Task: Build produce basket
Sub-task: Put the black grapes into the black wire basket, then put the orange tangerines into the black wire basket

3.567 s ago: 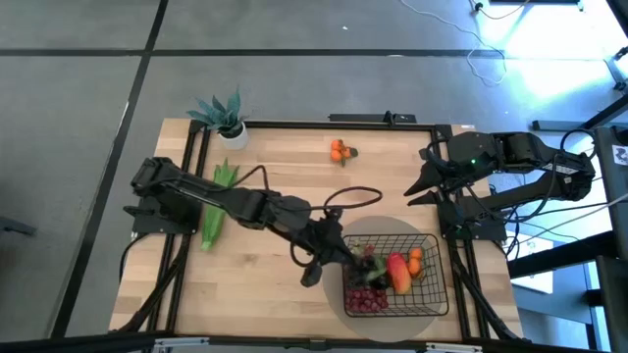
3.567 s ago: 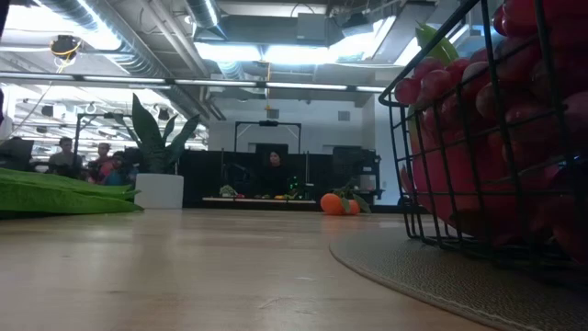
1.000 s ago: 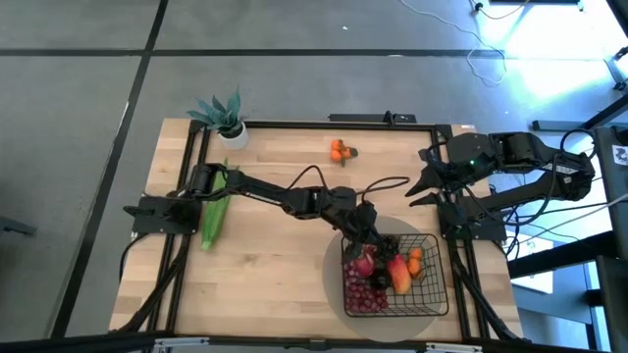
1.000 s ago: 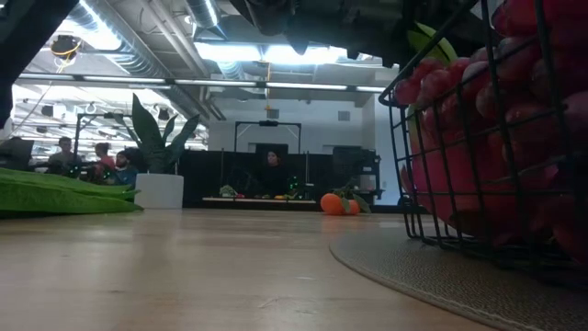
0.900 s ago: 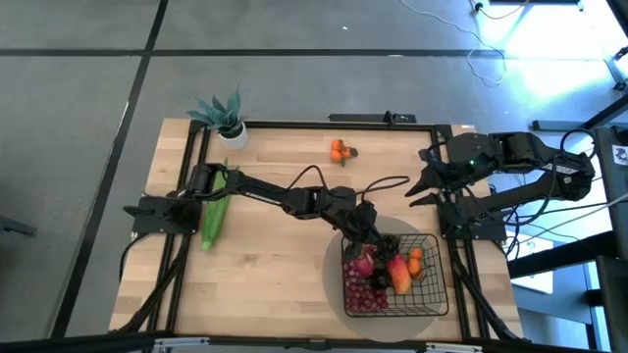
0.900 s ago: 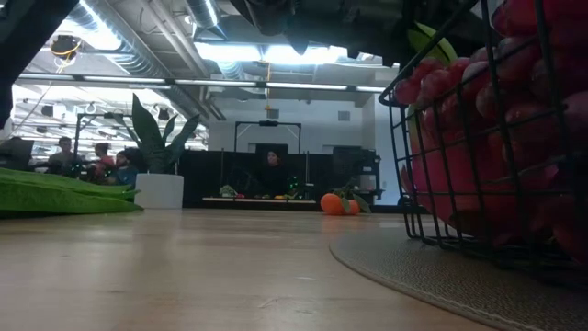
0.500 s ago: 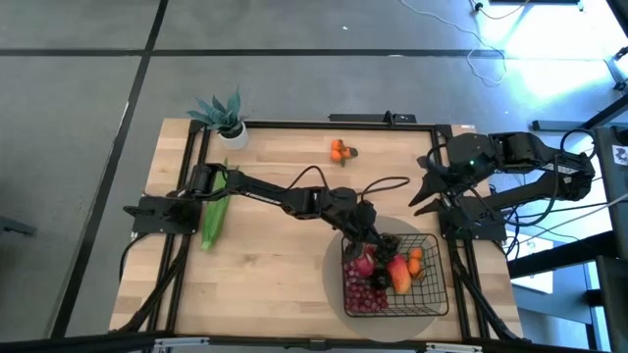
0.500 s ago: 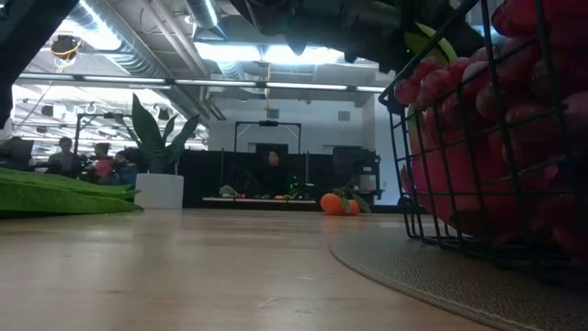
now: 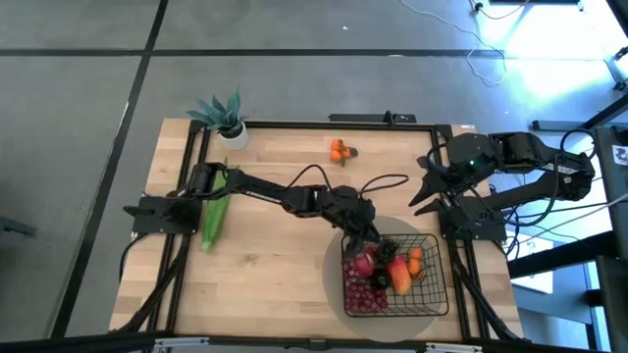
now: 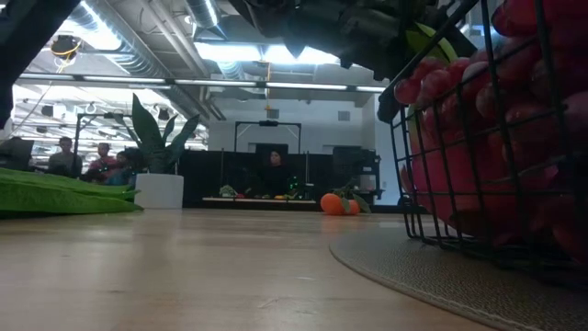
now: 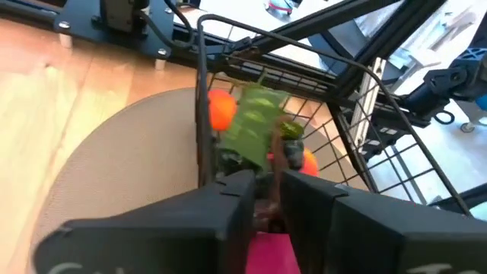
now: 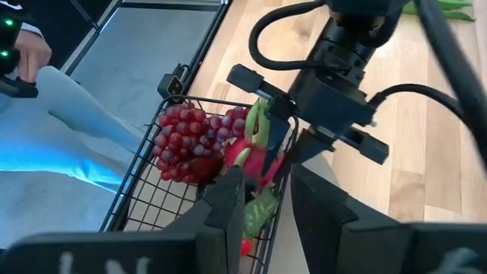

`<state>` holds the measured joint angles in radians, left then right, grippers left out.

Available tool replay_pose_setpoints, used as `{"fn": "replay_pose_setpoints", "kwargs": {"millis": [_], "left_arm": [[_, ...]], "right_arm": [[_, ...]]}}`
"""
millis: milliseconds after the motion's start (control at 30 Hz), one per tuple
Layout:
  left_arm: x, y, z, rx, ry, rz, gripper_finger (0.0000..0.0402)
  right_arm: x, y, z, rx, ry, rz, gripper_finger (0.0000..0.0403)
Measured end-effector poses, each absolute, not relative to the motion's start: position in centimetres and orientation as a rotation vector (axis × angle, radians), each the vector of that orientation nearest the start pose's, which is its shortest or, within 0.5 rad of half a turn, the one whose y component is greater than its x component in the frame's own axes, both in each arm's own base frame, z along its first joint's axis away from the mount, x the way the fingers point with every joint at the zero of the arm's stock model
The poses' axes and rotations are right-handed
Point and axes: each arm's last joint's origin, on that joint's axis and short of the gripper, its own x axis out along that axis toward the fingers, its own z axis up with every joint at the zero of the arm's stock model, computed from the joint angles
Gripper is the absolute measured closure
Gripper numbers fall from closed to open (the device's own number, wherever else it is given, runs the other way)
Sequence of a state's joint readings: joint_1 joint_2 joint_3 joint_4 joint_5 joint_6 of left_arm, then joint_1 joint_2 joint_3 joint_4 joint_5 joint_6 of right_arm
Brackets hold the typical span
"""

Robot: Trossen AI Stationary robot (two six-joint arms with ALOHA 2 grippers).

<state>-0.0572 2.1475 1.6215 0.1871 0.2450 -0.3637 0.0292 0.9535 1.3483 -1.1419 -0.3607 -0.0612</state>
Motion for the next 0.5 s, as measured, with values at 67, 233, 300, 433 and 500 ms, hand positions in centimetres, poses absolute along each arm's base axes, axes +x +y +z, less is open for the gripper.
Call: {"fn": "replay_pose_setpoints", "kwargs": {"millis": [67,233,300,433,500], "left_arm": [[49.5,-3.3,22.2,-0.385,0.383,-0.231,0.0337],[49.4,-2.7,22.8,-0.337,0.368,-0.234,0.0329],[49.4,-2.3,23.3,-0.327,0.341,-0.227,0.0331],[49.0,-1.3,24.3,-0.295,0.328,-0.201,0.0332],[48.4,-0.7,25.6,-0.275,0.331,-0.17,0.0332]], "right_arm": [[13.9,1.4,40.4,0.066,0.73,0.394,0.0308],[13.9,1.4,40.4,0.063,0.729,0.395,0.0308],[13.9,1.4,40.4,0.063,0.729,0.395,0.0308],[13.9,1.4,40.4,0.063,0.729,0.395,0.0308],[13.9,1.4,40.4,0.054,0.727,0.399,0.0308]]}}
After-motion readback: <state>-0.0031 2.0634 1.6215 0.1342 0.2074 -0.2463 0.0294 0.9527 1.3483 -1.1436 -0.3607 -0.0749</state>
